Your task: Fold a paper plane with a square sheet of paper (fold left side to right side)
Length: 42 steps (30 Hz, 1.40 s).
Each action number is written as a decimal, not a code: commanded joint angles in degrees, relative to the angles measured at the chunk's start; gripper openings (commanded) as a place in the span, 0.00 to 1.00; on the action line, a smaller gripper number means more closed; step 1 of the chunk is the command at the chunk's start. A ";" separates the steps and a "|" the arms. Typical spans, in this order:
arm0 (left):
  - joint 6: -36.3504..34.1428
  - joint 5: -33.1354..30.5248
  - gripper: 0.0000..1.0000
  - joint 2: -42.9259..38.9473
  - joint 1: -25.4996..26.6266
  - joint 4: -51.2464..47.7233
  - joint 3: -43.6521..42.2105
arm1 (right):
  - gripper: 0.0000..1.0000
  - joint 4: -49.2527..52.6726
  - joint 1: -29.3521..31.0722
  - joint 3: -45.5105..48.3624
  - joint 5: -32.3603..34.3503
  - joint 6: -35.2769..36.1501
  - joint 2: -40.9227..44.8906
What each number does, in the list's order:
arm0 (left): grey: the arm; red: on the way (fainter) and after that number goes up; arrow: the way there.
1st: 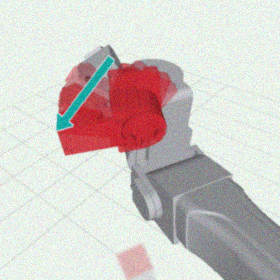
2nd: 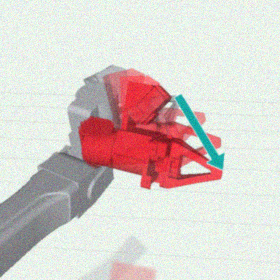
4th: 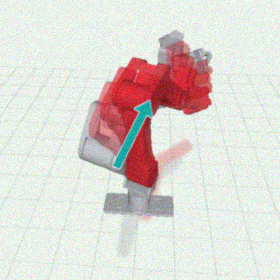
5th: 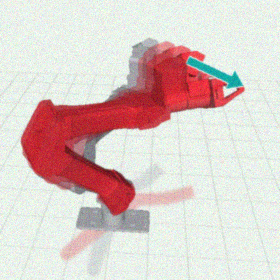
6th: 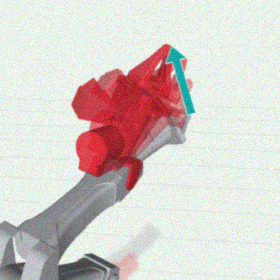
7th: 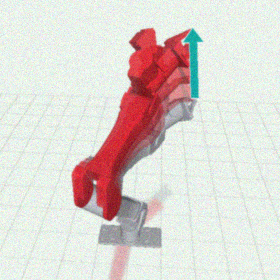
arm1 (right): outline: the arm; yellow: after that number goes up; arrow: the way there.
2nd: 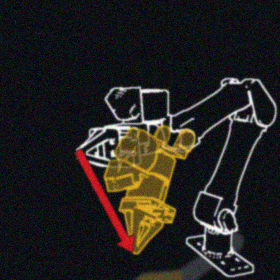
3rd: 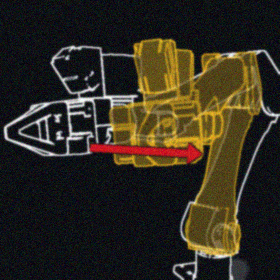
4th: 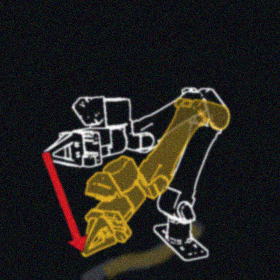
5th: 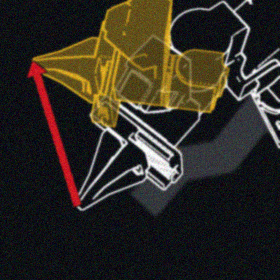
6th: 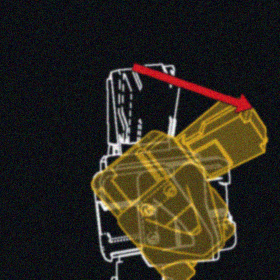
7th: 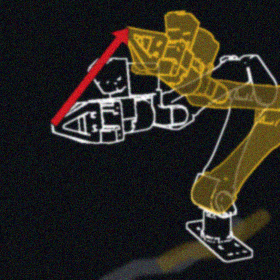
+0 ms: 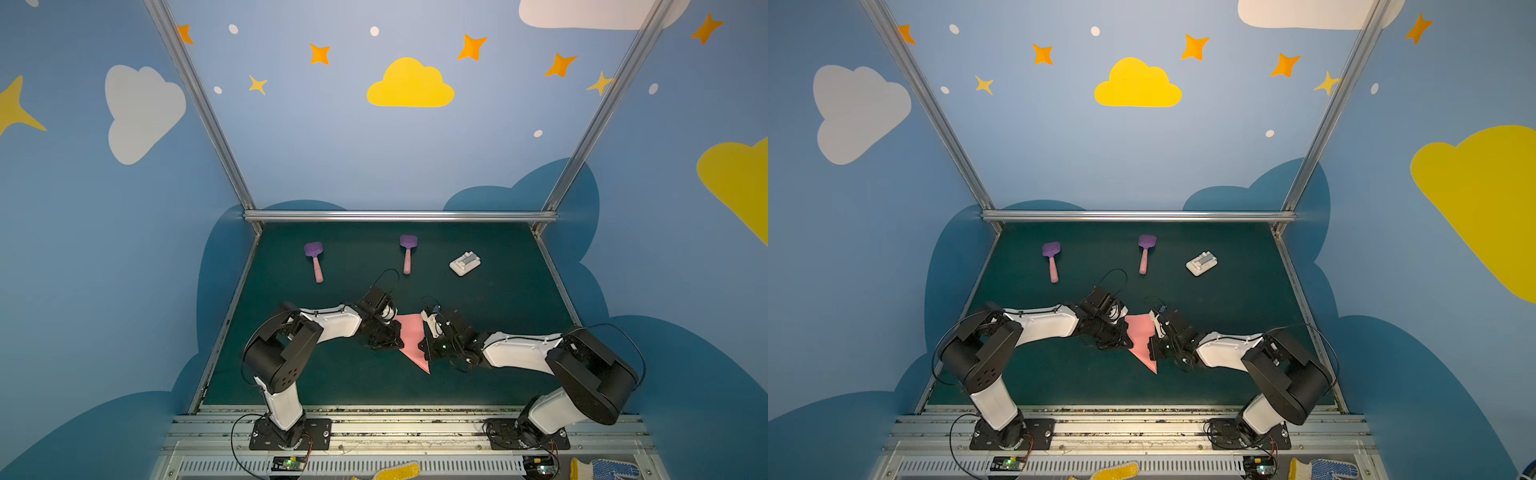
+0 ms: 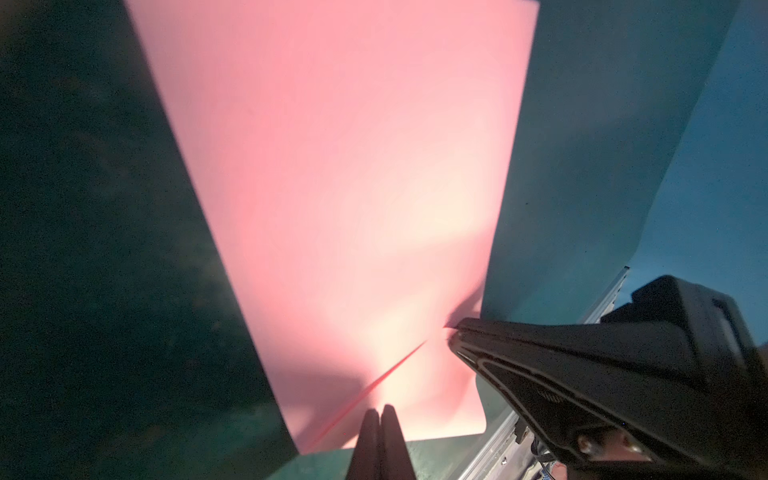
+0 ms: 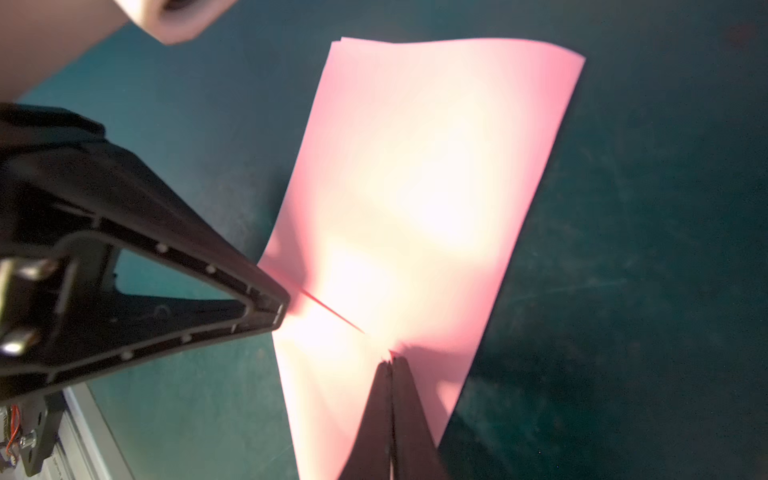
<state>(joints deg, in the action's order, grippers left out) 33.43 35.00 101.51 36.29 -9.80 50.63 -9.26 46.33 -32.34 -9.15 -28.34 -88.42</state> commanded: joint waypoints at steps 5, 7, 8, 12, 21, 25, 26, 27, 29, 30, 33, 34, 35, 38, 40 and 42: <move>-1.83 -1.39 0.04 3.76 0.10 -0.83 0.96 | 0.00 7.50 -0.26 2.13 0.89 -0.58 -2.66; -1.85 -1.73 0.04 4.45 0.09 -1.01 0.79 | 0.00 8.27 -0.23 1.35 0.58 -0.67 -2.01; -1.77 -1.78 0.04 4.66 0.16 -1.01 0.57 | 0.00 9.03 -0.33 0.66 0.37 -0.67 -1.56; -1.26 -2.28 0.04 4.84 0.33 -1.07 -0.26 | 0.10 13.18 -0.36 -2.04 -0.08 -0.73 2.30; -0.53 -2.83 0.04 5.54 0.91 -1.07 -0.27 | 0.36 20.00 -0.01 -5.55 -2.65 -3.18 12.32; -0.47 -2.82 0.04 5.56 0.94 -1.18 -0.07 | 0.16 18.86 1.64 -5.54 -3.47 -5.26 11.86; -0.47 -2.83 0.04 5.54 0.97 -1.18 -0.03 | 0.09 18.37 2.15 -5.52 -3.34 -5.69 11.17; -0.48 -2.84 0.04 5.54 0.97 -1.25 -0.09 | 0.04 17.92 2.63 -5.55 -3.20 -6.04 10.42; -0.57 -2.84 0.04 5.62 0.95 -1.36 -0.04 | 0.00 16.45 3.38 -5.69 -3.45 -6.87 8.46; -0.56 -2.76 0.04 5.72 0.97 -1.36 -0.07 | 0.00 15.70 3.74 -5.85 -3.63 -7.25 7.47; -0.66 -2.94 0.04 5.83 0.97 -1.45 -0.07 | 0.00 14.08 5.26 -5.90 -3.69 -7.89 4.81; -0.73 -2.89 0.04 5.72 0.97 -1.45 -0.02 | 0.00 13.85 5.71 -7.72 -3.60 -7.97 4.03; -0.76 -2.90 0.04 5.77 0.92 -1.45 0.02 | 0.00 13.74 6.03 -8.16 -3.43 -8.01 3.42; -0.75 -2.84 0.04 5.80 0.95 -1.36 -0.09 | 0.00 13.13 6.80 -9.35 -3.25 -8.14 1.57; -0.65 -2.82 0.04 5.81 0.97 -1.27 -0.01 | 0.00 12.86 7.11 -10.14 -3.17 -8.18 0.34; -0.66 -2.75 0.04 5.81 0.91 -1.24 -0.05 | 0.00 12.64 7.22 -10.78 -3.20 -8.14 -0.79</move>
<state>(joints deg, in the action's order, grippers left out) 33.10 35.97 103.72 36.27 -9.43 51.59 4.45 53.23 -41.52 -12.32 -36.10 -87.83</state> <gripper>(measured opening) 0.047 0.047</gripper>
